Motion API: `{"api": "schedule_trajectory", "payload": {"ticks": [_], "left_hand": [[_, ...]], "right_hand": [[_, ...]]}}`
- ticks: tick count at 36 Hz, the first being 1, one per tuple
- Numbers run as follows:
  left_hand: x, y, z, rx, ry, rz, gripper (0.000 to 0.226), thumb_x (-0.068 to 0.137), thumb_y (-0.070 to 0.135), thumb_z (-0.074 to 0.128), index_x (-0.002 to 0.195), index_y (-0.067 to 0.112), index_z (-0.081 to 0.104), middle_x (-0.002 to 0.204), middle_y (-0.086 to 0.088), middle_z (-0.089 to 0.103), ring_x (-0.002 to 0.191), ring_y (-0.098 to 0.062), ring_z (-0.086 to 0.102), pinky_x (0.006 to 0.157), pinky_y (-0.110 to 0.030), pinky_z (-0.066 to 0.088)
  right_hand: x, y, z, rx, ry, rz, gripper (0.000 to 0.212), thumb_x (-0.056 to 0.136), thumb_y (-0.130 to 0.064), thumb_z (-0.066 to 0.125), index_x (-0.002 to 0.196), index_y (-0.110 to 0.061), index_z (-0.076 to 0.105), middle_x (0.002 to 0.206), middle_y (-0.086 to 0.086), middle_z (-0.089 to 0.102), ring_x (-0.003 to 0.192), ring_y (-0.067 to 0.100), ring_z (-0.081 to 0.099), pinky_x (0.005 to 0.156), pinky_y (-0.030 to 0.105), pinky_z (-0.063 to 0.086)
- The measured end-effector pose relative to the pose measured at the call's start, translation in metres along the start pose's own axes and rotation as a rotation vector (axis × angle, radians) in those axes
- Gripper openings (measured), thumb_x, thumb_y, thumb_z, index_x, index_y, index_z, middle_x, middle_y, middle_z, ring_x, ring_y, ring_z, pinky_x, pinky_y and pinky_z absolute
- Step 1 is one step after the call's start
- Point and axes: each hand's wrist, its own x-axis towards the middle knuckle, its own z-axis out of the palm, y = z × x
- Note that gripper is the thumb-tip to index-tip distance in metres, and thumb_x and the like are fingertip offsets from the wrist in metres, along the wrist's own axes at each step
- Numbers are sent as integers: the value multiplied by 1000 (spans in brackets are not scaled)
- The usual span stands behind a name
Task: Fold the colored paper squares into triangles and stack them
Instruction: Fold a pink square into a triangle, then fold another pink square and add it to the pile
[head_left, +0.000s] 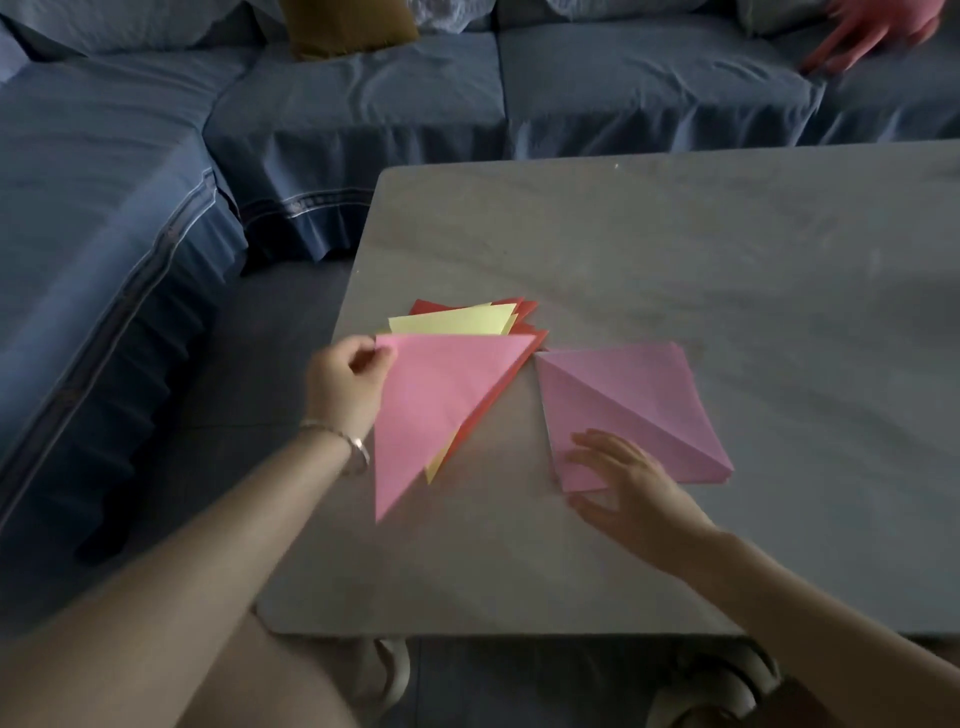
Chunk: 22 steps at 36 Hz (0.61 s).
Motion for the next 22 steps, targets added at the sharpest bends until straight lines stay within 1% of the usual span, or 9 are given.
{"api": "schedule_trajectory", "payload": {"ticks": [4,6,8,10,12,14,16,19,22], "left_hand": [[40,1,6,116,-51,-39,30,85,13,62,112,1,60,109,-16,64,101,-29,59,79,-24,42],[47,3,13,217,-87,-77,49,84,16,63,129,6,47,126,-18,53,118,-31,48,97,-36,40],[39,13,20,304,-60,-74,60,84,17,63,136,9,36,136,-18,40,129,-32,33,105,-42,31],[22,23,31,305,-44,59,54,82,12,63,131,8,42,133,-18,43,125,-32,35,102,-37,30],[-1,27,47,204,-122,184,41,80,6,63,120,6,54,117,-15,55,112,-30,48,94,-32,35],[-27,34,59,48,-331,119,32,81,5,61,113,7,57,105,-8,60,96,-20,57,83,-21,41],[-51,38,72,-18,-528,-8,30,83,8,60,113,9,55,102,-5,60,86,-12,56,74,-15,38],[-75,38,90,-33,-644,-141,29,83,14,61,111,17,54,101,1,61,86,-11,56,76,-20,41],[-86,36,97,-38,-662,-205,29,81,17,60,110,21,56,100,5,64,88,-11,60,77,-25,49]], "right_hand": [[0,26,-15,-92,-55,48,58,79,-38,68,131,-19,50,144,-2,39,136,14,32,108,20,19],[1,35,-19,-127,-68,37,62,78,-43,68,133,-21,48,145,-5,37,136,13,30,108,21,18],[2,42,-20,-154,-73,10,64,76,-45,69,133,-21,48,145,-7,38,135,13,32,107,19,19],[4,47,-21,-174,-68,-16,65,71,-44,74,127,-18,55,139,-2,46,129,17,43,105,24,26],[7,51,-19,-227,-2,-95,64,59,-42,83,114,-14,65,123,4,61,111,23,60,95,34,42],[9,51,-19,-289,73,-156,61,49,-42,88,101,-16,70,106,3,69,91,22,69,75,37,54],[12,50,-21,-335,119,-219,57,45,-42,89,93,-17,72,98,1,72,83,18,70,65,33,56],[12,51,-21,-326,123,-254,52,44,-39,89,87,-16,74,93,2,73,80,18,71,61,31,56],[12,58,-22,-215,83,-224,44,51,-34,88,89,-18,74,98,3,72,85,20,70,68,35,56]]}}
